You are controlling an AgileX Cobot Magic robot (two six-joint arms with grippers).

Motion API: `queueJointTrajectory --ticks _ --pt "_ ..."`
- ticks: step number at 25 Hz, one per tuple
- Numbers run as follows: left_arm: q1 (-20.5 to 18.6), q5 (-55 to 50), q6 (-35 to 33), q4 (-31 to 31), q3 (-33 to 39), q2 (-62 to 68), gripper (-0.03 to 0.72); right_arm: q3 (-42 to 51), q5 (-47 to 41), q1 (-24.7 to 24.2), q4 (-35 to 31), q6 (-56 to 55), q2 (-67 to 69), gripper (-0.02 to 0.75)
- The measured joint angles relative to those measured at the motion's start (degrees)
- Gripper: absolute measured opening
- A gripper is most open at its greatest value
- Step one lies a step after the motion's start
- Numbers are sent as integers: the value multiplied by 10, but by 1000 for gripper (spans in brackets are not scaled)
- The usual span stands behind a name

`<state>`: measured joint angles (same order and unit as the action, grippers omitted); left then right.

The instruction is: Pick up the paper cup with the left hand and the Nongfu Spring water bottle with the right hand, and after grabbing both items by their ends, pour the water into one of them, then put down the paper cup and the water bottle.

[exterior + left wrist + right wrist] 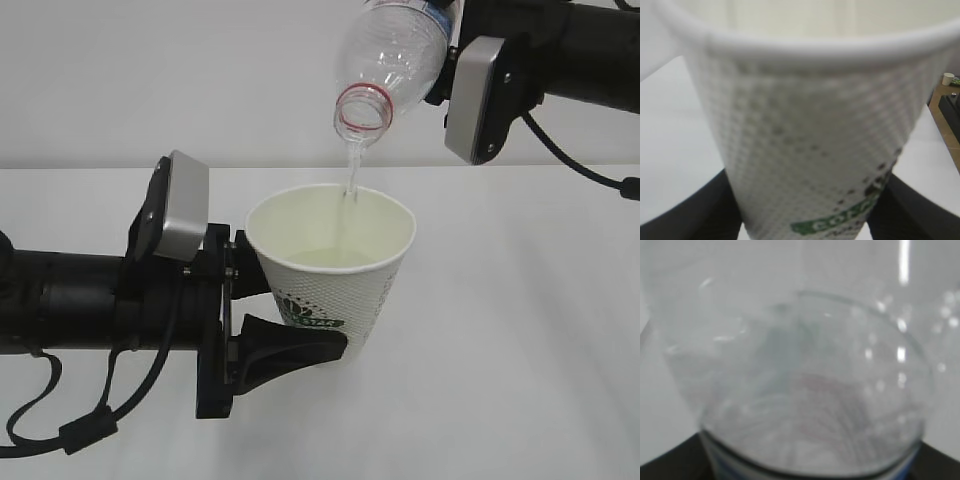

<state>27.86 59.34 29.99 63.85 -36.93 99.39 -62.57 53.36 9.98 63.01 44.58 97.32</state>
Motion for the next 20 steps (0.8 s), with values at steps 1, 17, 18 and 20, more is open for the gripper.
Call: queueJointTrajectory --ticks 1,17,18,20 --pt "0 0 0 0 0 0 501 0 0 0 0 0 0 449" --pt "0 -4 0 2 0 0 501 0 0 0 0 0 0 449" --pt "0 -4 0 2 0 0 501 0 0 0 0 1 0 449" --pt "0 -4 0 3 0 0 501 0 0 0 0 1 0 449"
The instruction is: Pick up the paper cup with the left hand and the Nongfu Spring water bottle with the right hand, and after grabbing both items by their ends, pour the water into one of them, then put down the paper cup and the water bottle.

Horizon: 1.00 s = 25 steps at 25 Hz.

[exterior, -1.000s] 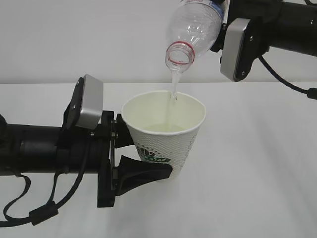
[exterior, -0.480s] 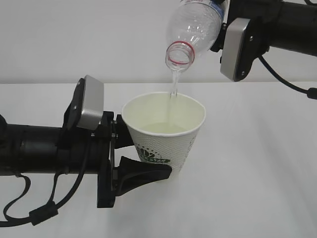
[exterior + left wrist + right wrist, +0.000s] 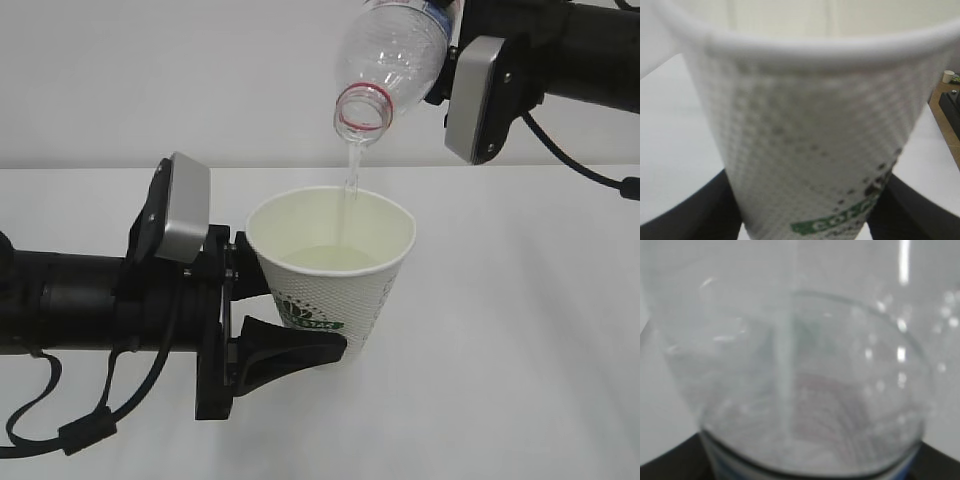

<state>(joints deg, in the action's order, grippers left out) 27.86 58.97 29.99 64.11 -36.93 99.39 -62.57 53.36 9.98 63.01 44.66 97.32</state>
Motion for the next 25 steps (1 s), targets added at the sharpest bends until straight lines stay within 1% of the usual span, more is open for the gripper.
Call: queueJointTrajectory --ticks 25 --pt "0 0 0 1 0 0 499 0 0 0 0 0 0 449"
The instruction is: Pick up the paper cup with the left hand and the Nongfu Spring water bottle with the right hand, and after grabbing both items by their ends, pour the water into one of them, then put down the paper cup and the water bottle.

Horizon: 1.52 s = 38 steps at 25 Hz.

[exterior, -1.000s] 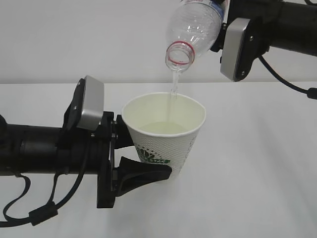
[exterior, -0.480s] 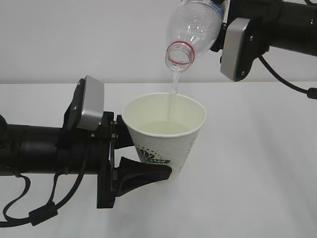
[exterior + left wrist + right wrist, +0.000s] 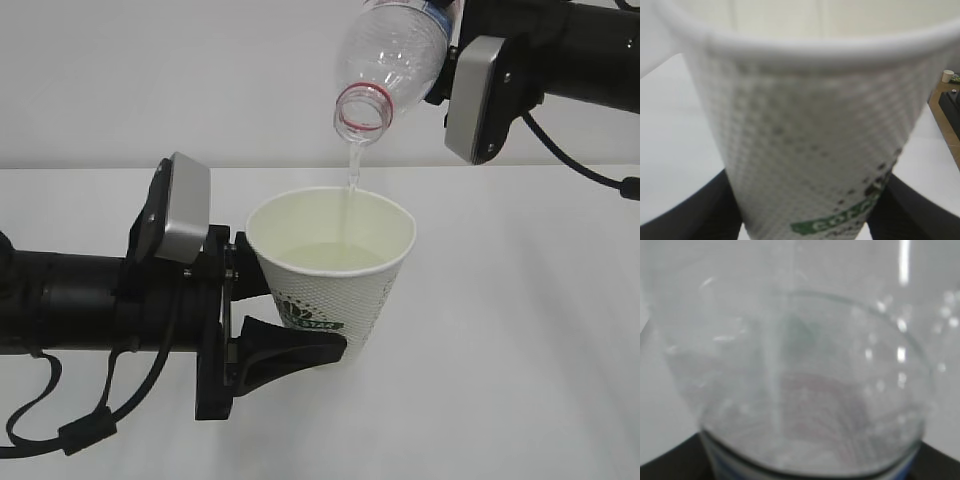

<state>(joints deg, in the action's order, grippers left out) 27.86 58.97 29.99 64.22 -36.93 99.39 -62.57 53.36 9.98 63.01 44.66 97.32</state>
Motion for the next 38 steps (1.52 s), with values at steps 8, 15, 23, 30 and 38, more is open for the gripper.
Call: queueJointTrajectory --ticks 8,15,23,30,38 --pt "0 0 0 0 0 0 499 0 0 0 0 0 0 449" --pt "0 -1 0 0 0 2 499 0 0 0 0 0 0 449" --pt "0 -15 -2 0 0 2 499 0 0 0 -4 0 0 449" --pt "0 -13 -5 0 0 2 498 0 0 0 -5 0 0 449" --pt "0 -5 -6 0 0 2 498 0 0 0 -5 0 0 449"
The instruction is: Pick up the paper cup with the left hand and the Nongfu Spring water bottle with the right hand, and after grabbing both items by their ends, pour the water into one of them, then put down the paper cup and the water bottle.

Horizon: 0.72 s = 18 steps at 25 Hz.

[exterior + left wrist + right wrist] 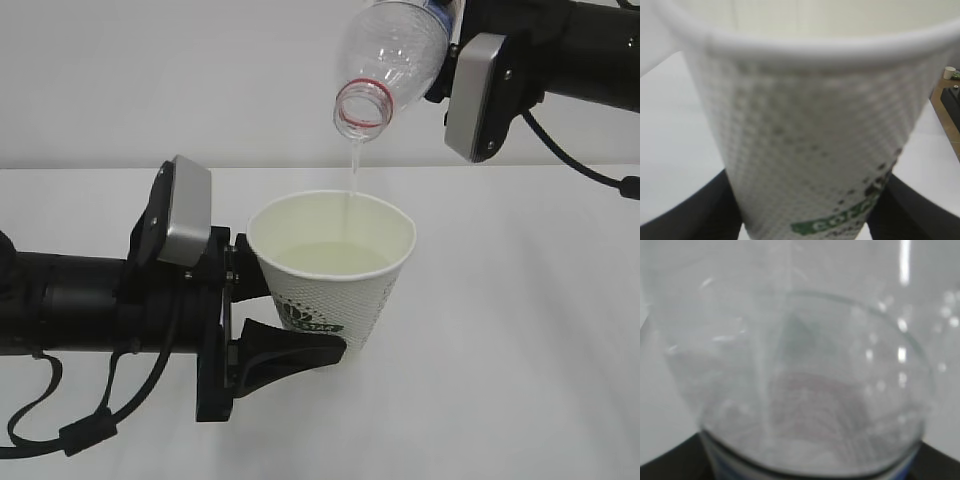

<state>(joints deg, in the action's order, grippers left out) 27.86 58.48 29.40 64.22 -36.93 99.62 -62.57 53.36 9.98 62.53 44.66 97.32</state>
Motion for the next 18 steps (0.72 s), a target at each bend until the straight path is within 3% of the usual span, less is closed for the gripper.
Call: queueJointTrajectory --ticks 18 --pt "0 19 -1 0 0 0 498 0 0 0 1 0 0 449"
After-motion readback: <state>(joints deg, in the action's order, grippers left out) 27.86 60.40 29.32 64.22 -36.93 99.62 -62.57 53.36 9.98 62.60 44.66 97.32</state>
